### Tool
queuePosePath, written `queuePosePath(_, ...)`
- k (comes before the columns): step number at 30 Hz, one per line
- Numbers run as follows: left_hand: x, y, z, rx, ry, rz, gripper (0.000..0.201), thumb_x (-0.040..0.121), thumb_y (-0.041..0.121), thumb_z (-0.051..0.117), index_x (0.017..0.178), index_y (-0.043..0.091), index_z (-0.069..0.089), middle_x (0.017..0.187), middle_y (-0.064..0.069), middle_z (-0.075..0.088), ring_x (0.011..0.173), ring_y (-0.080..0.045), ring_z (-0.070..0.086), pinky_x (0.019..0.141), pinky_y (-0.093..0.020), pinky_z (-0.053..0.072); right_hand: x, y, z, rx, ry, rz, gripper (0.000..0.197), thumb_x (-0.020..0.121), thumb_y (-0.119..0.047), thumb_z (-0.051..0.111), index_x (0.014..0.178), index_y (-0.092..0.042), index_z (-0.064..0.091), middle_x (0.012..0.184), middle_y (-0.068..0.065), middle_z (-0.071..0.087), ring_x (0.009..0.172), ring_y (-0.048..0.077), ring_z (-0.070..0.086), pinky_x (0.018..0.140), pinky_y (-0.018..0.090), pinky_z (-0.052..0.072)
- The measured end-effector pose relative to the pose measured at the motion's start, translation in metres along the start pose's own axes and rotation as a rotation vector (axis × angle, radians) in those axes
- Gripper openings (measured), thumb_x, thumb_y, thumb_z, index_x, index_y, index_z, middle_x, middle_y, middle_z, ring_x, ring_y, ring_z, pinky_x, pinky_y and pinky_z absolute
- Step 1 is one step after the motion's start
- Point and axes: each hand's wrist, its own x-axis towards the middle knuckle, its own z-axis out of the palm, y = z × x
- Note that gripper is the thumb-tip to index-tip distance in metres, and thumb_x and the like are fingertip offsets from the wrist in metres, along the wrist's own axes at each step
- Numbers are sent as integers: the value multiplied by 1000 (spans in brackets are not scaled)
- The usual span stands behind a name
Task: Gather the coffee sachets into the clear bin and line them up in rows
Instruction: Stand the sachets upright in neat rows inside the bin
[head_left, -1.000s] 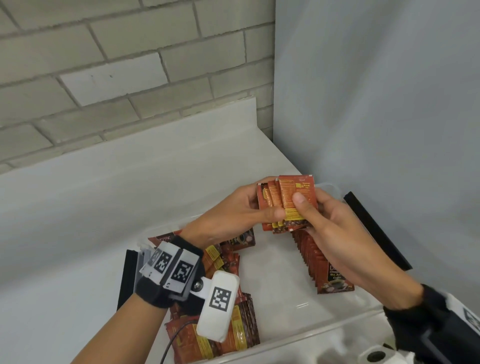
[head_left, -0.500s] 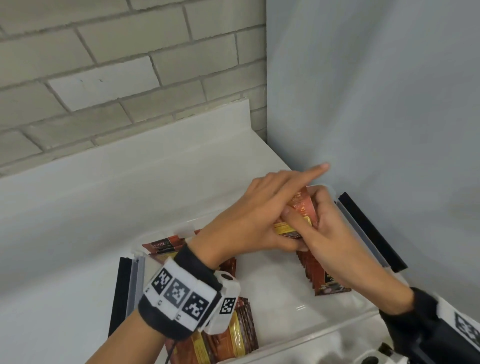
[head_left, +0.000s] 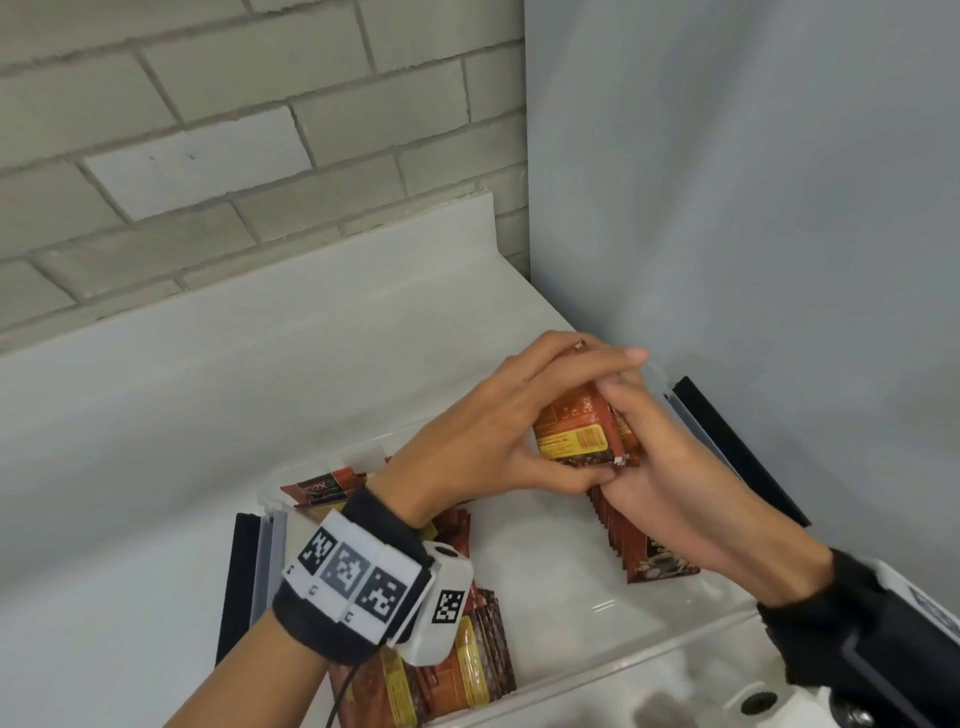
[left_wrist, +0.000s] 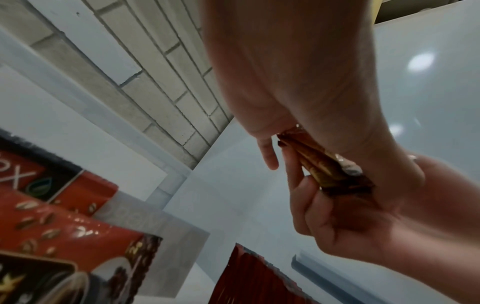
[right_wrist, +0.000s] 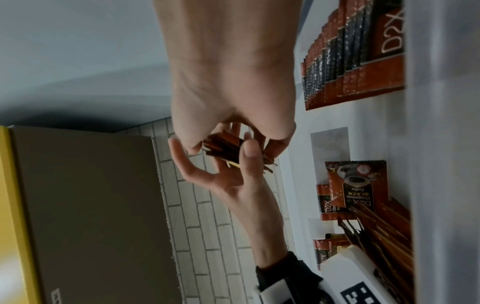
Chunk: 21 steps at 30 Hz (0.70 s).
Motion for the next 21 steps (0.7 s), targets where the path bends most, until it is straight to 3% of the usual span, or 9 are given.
queuePosePath(2,0,-1,1,41,-32,12,72,77,20,78,137,30,37,133,-2,41,125,-14,45,101,-35,44,0,-1,-1,-6,-16,19,46,88,-31,50,131,-17,48,118,9,64,114,18,62,83,26,54)
queuePosePath(6,0,-4,3,169,8,55,58,76,35,73,127,29,44,134,-1,44,126,-12,44,104,-37,37,1,1,-5,63,-12,41,58,82,-24,62,134,-4,44,116,19,65,104,26,67,81,29,56)
queuePosePath(9,-2,-3,4,143,28,48,57,71,34,72,120,25,45,132,7,44,127,4,37,106,-30,33,1,5,-8,-43,-59,36,69,71,-36,81,126,-6,52,109,21,56,106,28,59,91,34,52)
queuePosePath(10,-2,-2,4,129,29,49,60,69,32,74,120,24,44,131,8,44,126,7,35,105,-31,34,1,6,-8,-84,-76,38,67,68,-38,84,120,-6,56,107,16,54,105,27,56,91,33,50)
queuePosePath(12,-3,-1,6,125,15,79,66,67,26,76,124,22,43,128,6,45,123,-1,42,103,-35,37,0,6,-7,-133,-106,56,59,67,-38,84,112,-8,61,104,17,55,106,25,58,91,32,50)
queuePosePath(15,-2,0,7,135,-42,88,67,68,20,76,130,20,52,122,2,44,112,-8,48,96,-23,39,-3,4,-2,-195,-106,84,44,73,-28,74,111,-9,63,113,24,62,112,25,63,95,35,50)
queuePosePath(18,-2,1,8,94,-72,41,65,66,16,78,127,16,54,120,6,44,108,0,47,91,-14,36,-5,2,-1,-274,-73,114,33,76,-19,67,107,-8,63,102,12,68,106,19,66,90,31,53)
queuePosePath(21,1,6,6,110,-113,42,65,66,15,81,125,13,51,121,6,49,112,-4,48,94,-21,38,-6,-3,-4,-319,-61,166,19,81,-19,68,98,-12,68,97,6,69,102,17,66,88,32,52)
